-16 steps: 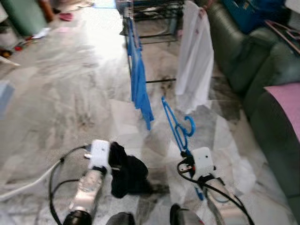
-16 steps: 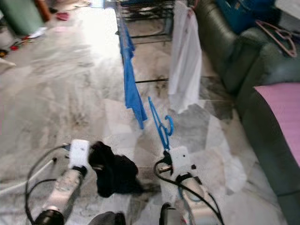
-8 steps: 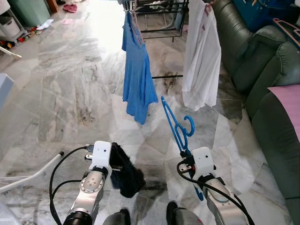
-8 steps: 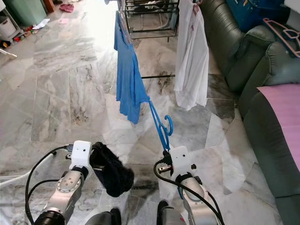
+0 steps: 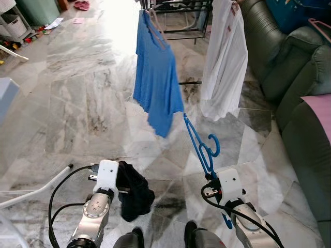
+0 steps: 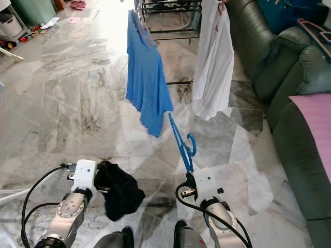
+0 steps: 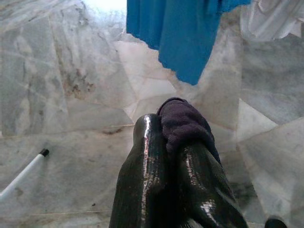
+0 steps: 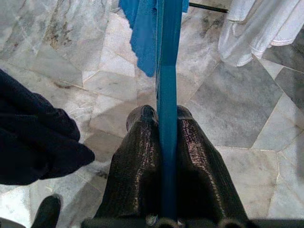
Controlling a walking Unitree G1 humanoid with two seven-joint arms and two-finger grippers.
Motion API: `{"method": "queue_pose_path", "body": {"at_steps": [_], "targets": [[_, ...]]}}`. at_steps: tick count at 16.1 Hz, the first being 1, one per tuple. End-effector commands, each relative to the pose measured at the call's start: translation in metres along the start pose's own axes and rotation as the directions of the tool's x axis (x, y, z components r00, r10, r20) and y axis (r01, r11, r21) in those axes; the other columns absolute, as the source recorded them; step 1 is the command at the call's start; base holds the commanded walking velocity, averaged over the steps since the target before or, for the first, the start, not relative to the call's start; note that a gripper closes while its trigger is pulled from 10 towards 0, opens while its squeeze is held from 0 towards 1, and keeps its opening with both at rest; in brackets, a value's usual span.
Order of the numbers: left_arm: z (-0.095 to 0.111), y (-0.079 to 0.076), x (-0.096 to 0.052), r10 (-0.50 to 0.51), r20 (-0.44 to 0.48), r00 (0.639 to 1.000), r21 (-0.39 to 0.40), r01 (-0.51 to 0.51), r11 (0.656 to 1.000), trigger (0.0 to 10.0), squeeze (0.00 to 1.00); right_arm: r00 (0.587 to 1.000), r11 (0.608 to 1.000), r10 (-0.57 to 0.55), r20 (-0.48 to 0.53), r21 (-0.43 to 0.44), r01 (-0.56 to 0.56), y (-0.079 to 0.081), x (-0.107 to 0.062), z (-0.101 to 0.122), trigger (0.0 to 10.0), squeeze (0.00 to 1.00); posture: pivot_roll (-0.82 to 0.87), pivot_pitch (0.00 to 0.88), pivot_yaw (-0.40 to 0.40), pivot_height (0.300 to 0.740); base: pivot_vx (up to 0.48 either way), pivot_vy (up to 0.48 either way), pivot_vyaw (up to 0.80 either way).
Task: Hang hanger
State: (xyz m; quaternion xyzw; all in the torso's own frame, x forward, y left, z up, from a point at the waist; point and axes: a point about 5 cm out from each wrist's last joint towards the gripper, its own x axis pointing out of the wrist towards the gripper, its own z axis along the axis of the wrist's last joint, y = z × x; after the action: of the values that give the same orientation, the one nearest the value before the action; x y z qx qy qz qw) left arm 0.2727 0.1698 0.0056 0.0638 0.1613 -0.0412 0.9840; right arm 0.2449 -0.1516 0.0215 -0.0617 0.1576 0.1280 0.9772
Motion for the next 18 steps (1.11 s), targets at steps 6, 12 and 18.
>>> {"method": "queue_pose_path", "body": {"at_steps": [6,12,18], "targets": [[-0.001,-0.003,0.001,-0.040,-0.021,0.999,-0.047,0.039,0.998,10.0,0.00,1.000,0.999,0.017,0.008,0.031,-0.017,0.010,0.002,0.004,10.0,0.00,-0.07,0.220,0.062,0.740,0.000,0.000,-0.53],[-0.003,-0.007,-0.001,-0.059,-0.015,0.998,-0.087,0.058,0.995,10.0,0.00,1.000,1.000,0.019,0.019,0.023,-0.019,0.007,0.002,0.005,10.0,0.00,-0.07,0.216,0.045,0.740,0.000,0.000,-0.40],[-0.007,-0.013,0.000,0.036,-0.026,0.999,-0.132,-0.039,0.990,10.0,0.00,0.996,0.995,0.094,-0.001,-0.027,-0.094,0.009,0.003,0.005,10.0,0.00,-0.07,0.142,-0.053,0.740,0.000,0.000,0.00]]}}
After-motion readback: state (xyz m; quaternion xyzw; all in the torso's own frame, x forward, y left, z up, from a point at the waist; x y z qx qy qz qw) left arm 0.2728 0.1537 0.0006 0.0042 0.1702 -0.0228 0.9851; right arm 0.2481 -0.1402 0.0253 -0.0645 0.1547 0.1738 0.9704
